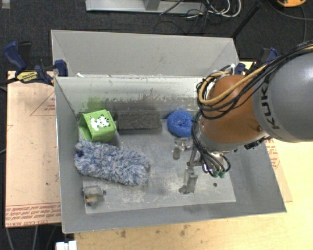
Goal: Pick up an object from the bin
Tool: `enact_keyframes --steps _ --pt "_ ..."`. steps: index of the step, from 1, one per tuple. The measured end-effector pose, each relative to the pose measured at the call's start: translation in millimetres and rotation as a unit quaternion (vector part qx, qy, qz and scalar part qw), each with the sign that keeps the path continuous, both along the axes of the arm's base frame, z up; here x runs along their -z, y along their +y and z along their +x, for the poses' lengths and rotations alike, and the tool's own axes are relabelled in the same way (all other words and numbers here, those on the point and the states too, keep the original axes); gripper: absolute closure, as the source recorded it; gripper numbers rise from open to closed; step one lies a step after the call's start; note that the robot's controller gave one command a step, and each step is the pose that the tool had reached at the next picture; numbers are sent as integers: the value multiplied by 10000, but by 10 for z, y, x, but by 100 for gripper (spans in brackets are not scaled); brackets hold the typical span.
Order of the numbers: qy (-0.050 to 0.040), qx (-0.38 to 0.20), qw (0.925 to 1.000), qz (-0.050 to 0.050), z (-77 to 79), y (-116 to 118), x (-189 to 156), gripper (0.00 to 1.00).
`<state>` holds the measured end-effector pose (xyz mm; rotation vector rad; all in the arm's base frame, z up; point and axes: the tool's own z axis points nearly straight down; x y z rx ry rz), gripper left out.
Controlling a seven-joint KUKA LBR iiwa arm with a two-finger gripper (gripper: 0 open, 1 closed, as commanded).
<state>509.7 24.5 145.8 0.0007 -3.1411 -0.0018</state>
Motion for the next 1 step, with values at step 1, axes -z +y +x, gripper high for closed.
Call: enact_keyframes --steps 1 --pt "-10 -246 9997 -13 170 135 80 0"
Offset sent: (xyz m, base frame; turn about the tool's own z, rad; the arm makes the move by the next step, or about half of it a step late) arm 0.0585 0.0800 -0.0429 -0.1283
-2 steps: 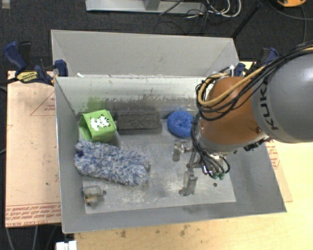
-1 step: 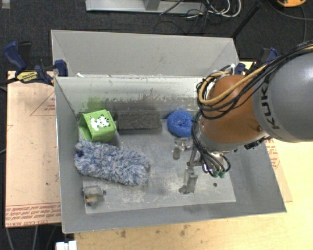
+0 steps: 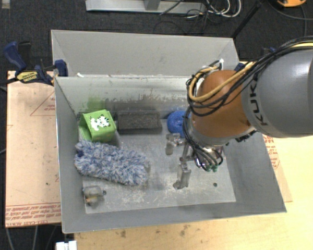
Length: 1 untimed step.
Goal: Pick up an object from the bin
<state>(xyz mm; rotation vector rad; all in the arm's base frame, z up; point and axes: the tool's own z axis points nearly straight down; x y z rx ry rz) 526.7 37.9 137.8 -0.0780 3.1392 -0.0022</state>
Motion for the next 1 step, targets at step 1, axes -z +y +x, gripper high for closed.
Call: enact_keyframes --steps 1 --pt "-16 -381 9993 10 293 449 222 0"
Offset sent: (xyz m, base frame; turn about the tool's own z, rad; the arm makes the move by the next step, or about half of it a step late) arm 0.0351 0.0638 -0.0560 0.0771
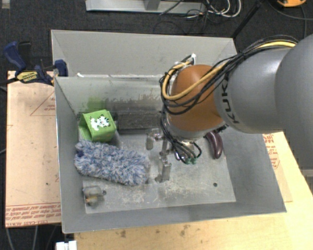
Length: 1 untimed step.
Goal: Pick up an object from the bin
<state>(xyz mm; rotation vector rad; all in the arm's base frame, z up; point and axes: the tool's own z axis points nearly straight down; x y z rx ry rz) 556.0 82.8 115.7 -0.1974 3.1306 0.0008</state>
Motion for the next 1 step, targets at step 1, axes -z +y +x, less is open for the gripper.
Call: enact_keyframes --steps 1 --pt "14 463 9989 19 65 219 213 0"
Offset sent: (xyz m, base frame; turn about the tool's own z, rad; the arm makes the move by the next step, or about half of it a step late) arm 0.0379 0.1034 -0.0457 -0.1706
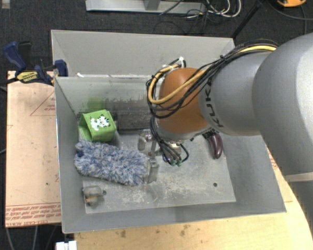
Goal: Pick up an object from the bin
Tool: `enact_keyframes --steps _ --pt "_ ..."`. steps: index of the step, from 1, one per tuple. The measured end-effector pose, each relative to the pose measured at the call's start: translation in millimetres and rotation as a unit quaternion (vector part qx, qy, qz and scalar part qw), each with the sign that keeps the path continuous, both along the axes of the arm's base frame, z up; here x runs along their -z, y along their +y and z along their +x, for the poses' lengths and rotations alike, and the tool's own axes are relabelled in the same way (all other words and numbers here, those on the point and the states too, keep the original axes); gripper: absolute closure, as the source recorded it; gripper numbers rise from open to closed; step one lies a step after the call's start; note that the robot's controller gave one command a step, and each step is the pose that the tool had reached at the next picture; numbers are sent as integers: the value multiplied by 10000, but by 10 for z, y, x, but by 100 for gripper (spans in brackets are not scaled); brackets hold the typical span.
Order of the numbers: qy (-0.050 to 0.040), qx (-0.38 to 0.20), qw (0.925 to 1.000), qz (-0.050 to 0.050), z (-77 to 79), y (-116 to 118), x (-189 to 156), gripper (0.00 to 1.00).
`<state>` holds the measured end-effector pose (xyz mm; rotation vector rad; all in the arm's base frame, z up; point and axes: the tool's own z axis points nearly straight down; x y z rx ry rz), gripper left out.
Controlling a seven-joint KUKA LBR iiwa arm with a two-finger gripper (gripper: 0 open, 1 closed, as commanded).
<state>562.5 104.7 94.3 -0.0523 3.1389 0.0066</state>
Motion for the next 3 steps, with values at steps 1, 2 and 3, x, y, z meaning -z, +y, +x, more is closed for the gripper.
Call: enact_keyframes --steps 1,2,3 --pt "-7 -1311 9914 -12 320 828 239 100" --pt "-6 -1308 9914 -11 320 827 239 100" --pt "-52 -1376 9905 -11 214 873 -1633 100"
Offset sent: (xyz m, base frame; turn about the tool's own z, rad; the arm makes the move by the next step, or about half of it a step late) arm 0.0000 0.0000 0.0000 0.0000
